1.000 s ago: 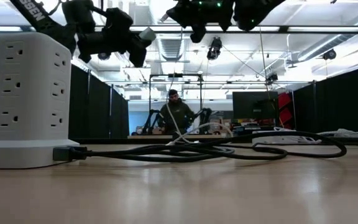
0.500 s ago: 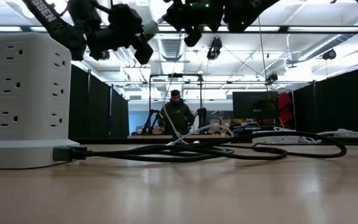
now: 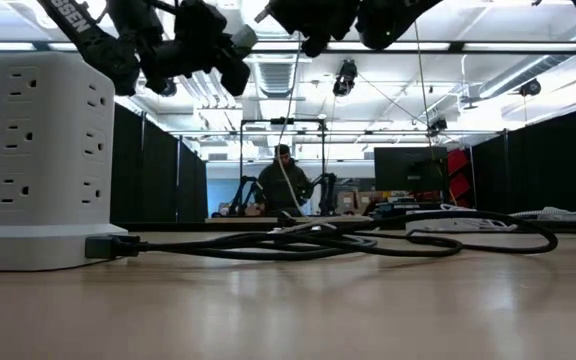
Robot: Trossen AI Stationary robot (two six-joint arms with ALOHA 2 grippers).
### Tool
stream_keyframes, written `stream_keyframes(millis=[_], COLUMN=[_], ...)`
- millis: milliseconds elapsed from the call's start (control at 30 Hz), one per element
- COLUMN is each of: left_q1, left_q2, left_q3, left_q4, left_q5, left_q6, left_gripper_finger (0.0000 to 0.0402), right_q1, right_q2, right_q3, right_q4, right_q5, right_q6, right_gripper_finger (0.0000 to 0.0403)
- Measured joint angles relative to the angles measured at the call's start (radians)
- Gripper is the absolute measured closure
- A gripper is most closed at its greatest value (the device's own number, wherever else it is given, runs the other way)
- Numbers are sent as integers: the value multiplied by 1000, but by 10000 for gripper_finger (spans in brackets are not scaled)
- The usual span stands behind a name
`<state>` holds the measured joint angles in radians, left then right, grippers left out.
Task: Plug in charger cables
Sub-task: Insert the white charger cable into the white charger adapter
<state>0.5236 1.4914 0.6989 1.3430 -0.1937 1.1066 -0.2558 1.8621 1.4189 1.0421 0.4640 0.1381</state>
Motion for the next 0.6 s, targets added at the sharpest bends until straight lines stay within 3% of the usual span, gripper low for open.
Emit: stream_keyframes(millis=[167, 433, 600], left_q1=[-1, -2, -3], left_q2=[0, 0, 0], left_q3=[5, 5, 6], left_q4=[-24, -22, -9], left_q5=[4, 114, 98], left_q6=[-24, -21, -20], left_gripper_finger=[292, 292, 292], right_q1=[3, 2, 8], right_q2=[11, 11, 11], right_q3=[-1, 0, 0], right_q4=[4, 8, 8], right_q5=[0, -20, -18], right_q6=[-68, -102, -130], right_gripper_finger=[403, 403, 403])
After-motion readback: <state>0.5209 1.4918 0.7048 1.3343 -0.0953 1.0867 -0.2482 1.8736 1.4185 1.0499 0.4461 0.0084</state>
